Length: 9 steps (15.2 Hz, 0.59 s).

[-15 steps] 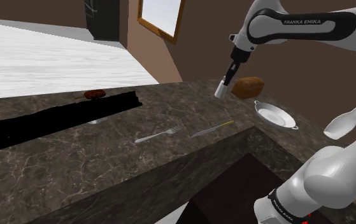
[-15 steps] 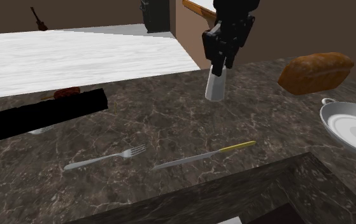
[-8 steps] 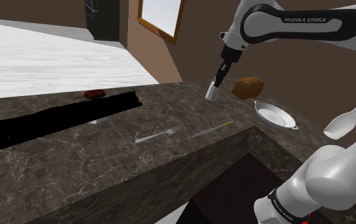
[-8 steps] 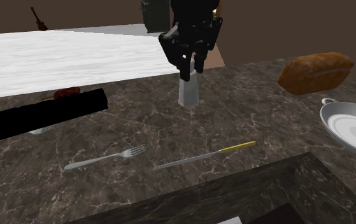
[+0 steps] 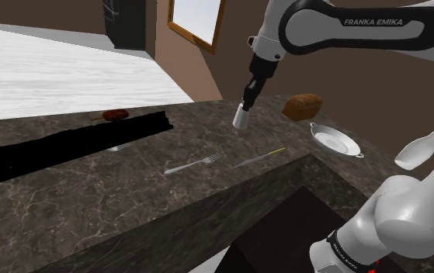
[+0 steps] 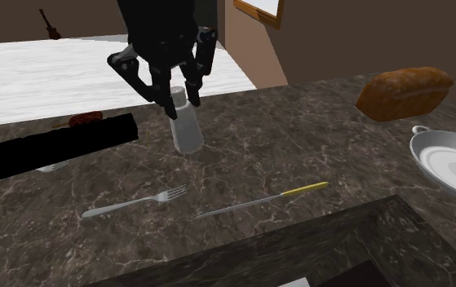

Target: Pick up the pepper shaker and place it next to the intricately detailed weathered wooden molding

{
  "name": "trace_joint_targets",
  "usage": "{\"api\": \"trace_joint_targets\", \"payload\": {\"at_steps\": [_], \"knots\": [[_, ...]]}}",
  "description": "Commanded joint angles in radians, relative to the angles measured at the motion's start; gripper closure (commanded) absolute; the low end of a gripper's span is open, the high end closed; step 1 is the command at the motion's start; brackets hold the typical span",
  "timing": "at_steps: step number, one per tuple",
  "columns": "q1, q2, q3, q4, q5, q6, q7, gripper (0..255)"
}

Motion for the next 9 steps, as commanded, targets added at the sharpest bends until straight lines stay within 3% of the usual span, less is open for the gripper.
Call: {"api": "trace_joint_targets", "payload": {"at_steps": [1,9], "knots": [[0.018,0.018,0.030,0.019,0.003,-0.003,0.048,255],[0.095,0.135,0.147,0.151,-0.006,-0.031,0.245,255]]}}
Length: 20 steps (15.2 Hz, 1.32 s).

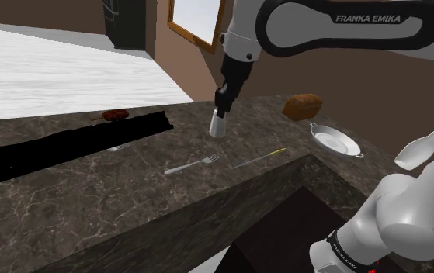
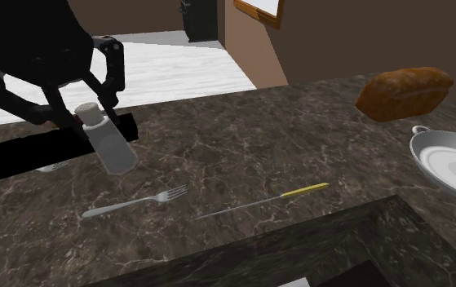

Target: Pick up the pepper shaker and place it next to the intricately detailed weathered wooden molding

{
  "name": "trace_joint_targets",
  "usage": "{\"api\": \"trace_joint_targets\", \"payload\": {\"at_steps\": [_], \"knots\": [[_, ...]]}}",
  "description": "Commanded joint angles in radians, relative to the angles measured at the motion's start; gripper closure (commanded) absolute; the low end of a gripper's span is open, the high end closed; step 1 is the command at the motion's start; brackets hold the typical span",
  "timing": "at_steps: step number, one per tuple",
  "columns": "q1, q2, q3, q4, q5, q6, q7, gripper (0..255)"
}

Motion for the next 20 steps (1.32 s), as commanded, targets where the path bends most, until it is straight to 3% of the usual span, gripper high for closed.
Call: {"api": "trace_joint_targets", "payload": {"at_steps": [1,9,14,20], "knots": [[0.020,0.039,0.029,0.047,-0.007,-0.013,0.052,255],[0.116,0.229,0.123,0.273,-0.069,-0.073,0.249,255],[0.215,0.410,0.166,0.506,-0.141,-0.151,0.378,255],[0.209,0.404,0.162,0.416,-0.140,-0.068,0.384,255]]}}
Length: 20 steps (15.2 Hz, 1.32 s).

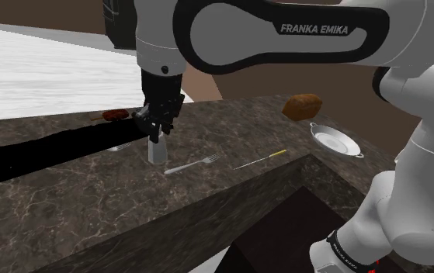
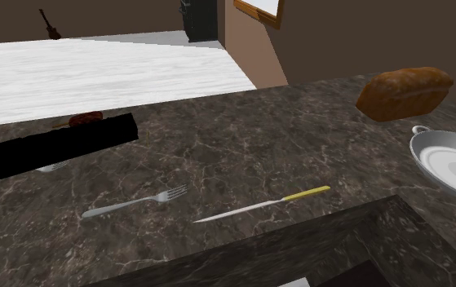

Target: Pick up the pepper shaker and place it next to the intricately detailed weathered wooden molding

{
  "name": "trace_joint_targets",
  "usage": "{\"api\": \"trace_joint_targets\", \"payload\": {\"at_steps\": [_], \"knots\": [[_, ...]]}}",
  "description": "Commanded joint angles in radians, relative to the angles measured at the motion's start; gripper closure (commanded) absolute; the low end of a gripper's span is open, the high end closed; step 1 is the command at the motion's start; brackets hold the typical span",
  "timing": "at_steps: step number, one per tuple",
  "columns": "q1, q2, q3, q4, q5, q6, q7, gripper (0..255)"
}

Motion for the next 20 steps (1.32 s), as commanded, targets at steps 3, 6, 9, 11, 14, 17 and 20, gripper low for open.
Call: {"api": "trace_joint_targets", "payload": {"at_steps": [3,6,9,11,14,17,20], "knots": [[-0.003,0.000,-0.001,-0.054,-0.002,0.055,0.006,255],[-0.005,0.003,-0.003,-0.091,-0.005,0.093,0.010,255],[-0.006,0.008,-0.004,-0.125,-0.008,0.131,0.015,255],[-0.007,0.012,-0.006,-0.146,-0.011,0.156,0.019,255],[-0.007,0.020,-0.008,-0.175,-0.017,0.193,0.025,255],[-0.007,0.031,-0.010,-0.202,-0.023,0.229,0.031,255],[-0.007,0.043,-0.012,-0.226,-0.030,0.264,0.038,255]]}}
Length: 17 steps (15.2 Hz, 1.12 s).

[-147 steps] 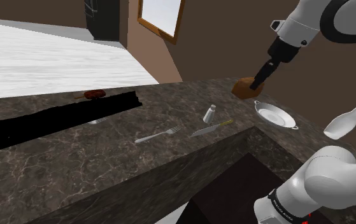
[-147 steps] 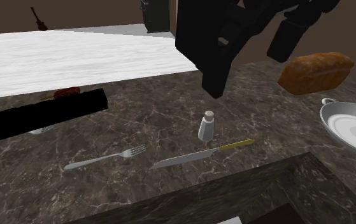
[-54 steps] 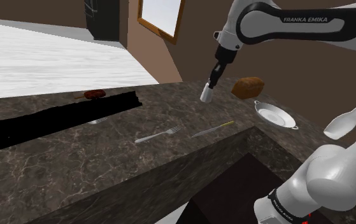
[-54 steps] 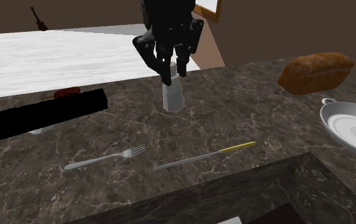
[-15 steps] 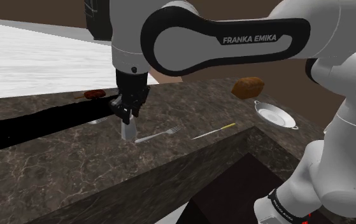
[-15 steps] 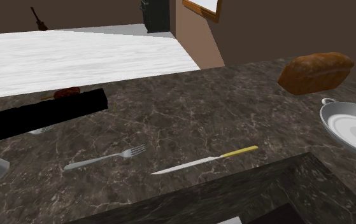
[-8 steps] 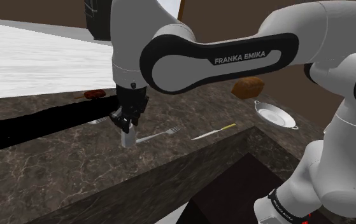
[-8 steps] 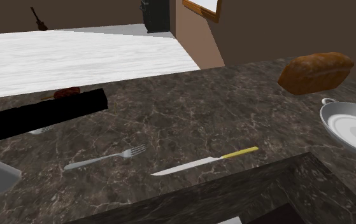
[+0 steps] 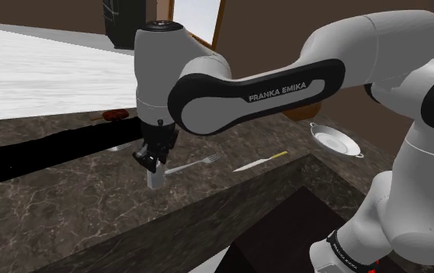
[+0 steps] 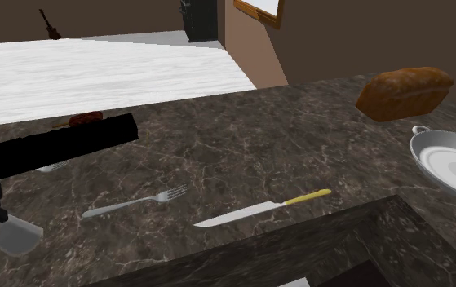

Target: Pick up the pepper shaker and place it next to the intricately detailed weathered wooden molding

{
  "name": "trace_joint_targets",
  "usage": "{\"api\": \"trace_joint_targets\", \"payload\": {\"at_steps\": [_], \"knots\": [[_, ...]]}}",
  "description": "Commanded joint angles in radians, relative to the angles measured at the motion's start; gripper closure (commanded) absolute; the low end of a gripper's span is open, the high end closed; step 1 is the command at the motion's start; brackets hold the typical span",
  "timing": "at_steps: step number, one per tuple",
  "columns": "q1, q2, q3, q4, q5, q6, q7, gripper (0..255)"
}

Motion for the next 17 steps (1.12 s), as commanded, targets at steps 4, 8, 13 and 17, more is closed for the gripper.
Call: {"api": "trace_joint_targets", "payload": {"at_steps": [4,8,13,17], "knots": [[0.001,0.018,-0.004,-0.044,-0.013,0.061,0.013,255],[0.003,0.030,-0.007,-0.059,-0.019,0.086,0.019,255],[0.003,0.030,-0.007,-0.059,-0.019,0.086,0.019,255],[0.003,0.030,-0.007,-0.059,-0.019,0.086,0.019,0]]}}
